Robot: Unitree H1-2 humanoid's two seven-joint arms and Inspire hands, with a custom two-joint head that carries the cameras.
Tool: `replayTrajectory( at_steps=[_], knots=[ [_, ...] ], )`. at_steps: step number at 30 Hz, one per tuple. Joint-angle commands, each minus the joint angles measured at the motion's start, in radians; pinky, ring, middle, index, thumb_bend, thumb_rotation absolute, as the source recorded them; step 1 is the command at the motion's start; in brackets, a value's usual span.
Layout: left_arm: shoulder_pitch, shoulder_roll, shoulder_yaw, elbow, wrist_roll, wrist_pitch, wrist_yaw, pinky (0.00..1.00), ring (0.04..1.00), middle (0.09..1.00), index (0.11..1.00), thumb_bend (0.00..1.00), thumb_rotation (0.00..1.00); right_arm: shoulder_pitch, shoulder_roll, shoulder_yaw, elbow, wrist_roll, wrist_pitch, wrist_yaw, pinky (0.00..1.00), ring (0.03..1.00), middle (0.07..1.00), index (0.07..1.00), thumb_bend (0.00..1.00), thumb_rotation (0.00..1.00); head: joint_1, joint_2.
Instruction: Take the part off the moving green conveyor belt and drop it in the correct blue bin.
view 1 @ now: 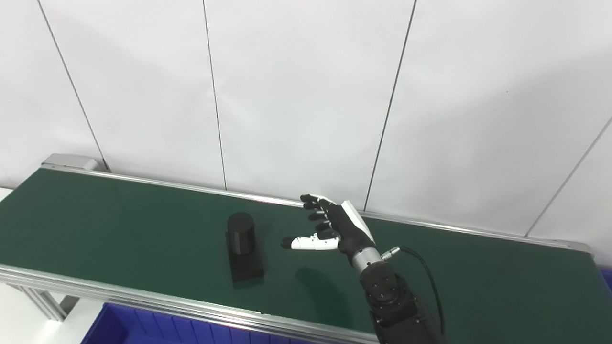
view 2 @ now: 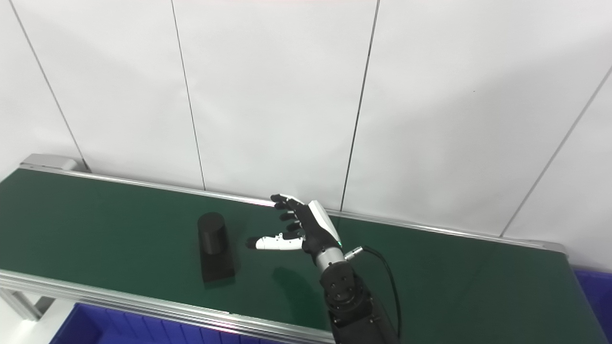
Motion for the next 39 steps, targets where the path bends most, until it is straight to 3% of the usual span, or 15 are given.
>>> replayTrajectory(
  at_steps=[1, 10, 29, 39],
  knots=[
    [-0.011, 0.006, -0.014, -0.025, 0.007, -0.040, 0.044, 0.60, 0.706, 0.757, 0.777, 0.95, 0.26, -0.069, 0.022, 0.019, 0.013, -0.019, -0.055, -0.032, 0.66, 0.751, 0.815, 0.846, 0.88, 0.35, 0.003, 0.002],
    [0.007, 0.019, -0.047, -0.056, 0.015, -0.040, 0.085, 0.61, 0.722, 0.760, 0.766, 0.96, 0.28, -0.108, 0.051, 0.051, 0.108, -0.009, -0.082, -0.039, 0.68, 0.780, 0.845, 0.858, 0.86, 0.31, 0.007, 0.008],
    [-0.003, 0.023, -0.079, -0.050, -0.013, -0.040, 0.102, 0.60, 0.713, 0.762, 0.767, 0.96, 0.27, -0.165, 0.111, 0.125, 0.273, -0.063, -0.159, -0.125, 0.75, 0.836, 0.861, 0.853, 0.84, 0.25, 0.014, 0.020],
    [0.005, 0.029, -0.092, -0.065, 0.004, -0.040, 0.130, 0.60, 0.713, 0.761, 0.772, 0.96, 0.27, -0.234, 0.136, 0.139, 0.520, -0.088, -0.284, -0.248, 0.69, 0.776, 0.819, 0.821, 0.73, 0.10, 0.013, 0.036]
  ],
)
